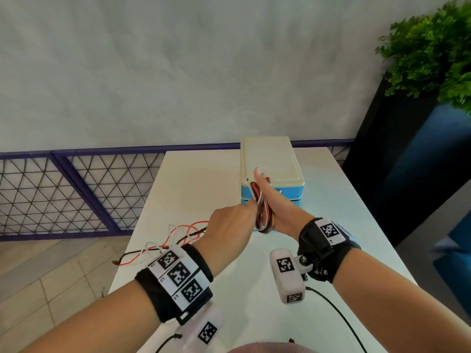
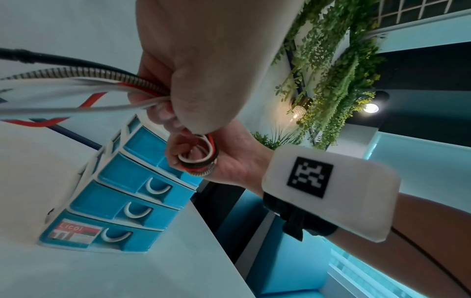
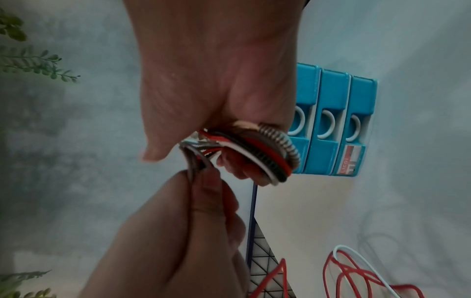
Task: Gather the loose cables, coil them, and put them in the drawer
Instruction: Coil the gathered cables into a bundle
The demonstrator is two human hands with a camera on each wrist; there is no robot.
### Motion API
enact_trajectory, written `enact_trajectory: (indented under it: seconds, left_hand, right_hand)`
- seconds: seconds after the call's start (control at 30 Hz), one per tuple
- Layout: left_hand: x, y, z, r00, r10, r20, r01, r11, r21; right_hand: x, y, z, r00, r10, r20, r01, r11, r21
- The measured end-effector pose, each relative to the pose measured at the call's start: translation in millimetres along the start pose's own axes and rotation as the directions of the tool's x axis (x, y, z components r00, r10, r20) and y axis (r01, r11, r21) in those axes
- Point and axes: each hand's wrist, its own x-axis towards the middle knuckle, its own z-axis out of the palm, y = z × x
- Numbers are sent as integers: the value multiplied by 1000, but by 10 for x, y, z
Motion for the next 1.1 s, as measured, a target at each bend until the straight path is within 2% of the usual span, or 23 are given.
enact_trajectory:
  seconds: [0.07, 0.2, 0.3, 0.37, 0.43, 0.5, 0.57, 0.6, 0.7, 0.77, 0.8, 0.93, 0.97, 1.1]
  left_hand:
    - [17, 51, -26, 1000, -3, 4, 3, 1000, -6]
    - [36, 119, -18, 1000, 4, 6, -4, 999, 39]
    - [38, 153, -6, 999, 14, 34, -15, 998, 56]
    - [47, 149, 9, 1000, 10, 11, -11, 999, 53]
    - [68, 130, 31, 1000, 2, -4, -2, 1000, 11]
    - [85, 107, 25, 999, -33, -28, 29, 989, -146]
    - [104, 75, 36, 998, -64, 7, 62, 924, -377]
    - [112, 60, 59, 996, -56, 68, 83, 863, -499]
    - [92, 39, 104, 969, 83, 232, 119, 667, -735]
    - [80, 18, 138, 953, 168, 253, 106, 597, -795]
    - [82, 3, 153, 945, 196, 261, 98, 590, -801]
    - [65, -47, 259, 915, 259, 310, 73, 648, -758]
    - [41, -50, 299, 918, 256, 303, 80, 629, -773]
    - [-27, -69, 484, 968, 187, 166, 67, 448, -892]
  right_hand:
    - [-36, 19, 9, 998, 24, 54, -23, 999, -22]
    - [-48, 60, 8, 996, 46, 80, -45, 999, -18]
    - [-27, 89, 9, 1000, 20, 22, -20, 1000, 16]
    - [-19, 108, 13, 1000, 4, -31, -4, 1000, -10]
    - [5, 119, 18, 997, -11, -71, 10, 1000, -22]
    - [25, 111, 27, 996, -24, -90, 24, 1000, -10]
    - [17, 74, 36, 997, -18, -80, 25, 997, 80]
    - [10, 48, 36, 998, -18, -57, 27, 986, 164]
    - [7, -28, 25, 999, -42, -7, 41, 930, 365]
    - [23, -37, 24, 998, -58, 11, 49, 918, 393]
    - [31, -34, 26, 998, -60, 23, 45, 913, 405]
    - [39, -30, 67, 994, -37, 100, -19, 861, 508]
    - [35, -41, 90, 993, -39, 115, -27, 853, 521]
    - [1, -110, 169, 991, -74, 110, -1, 825, 565]
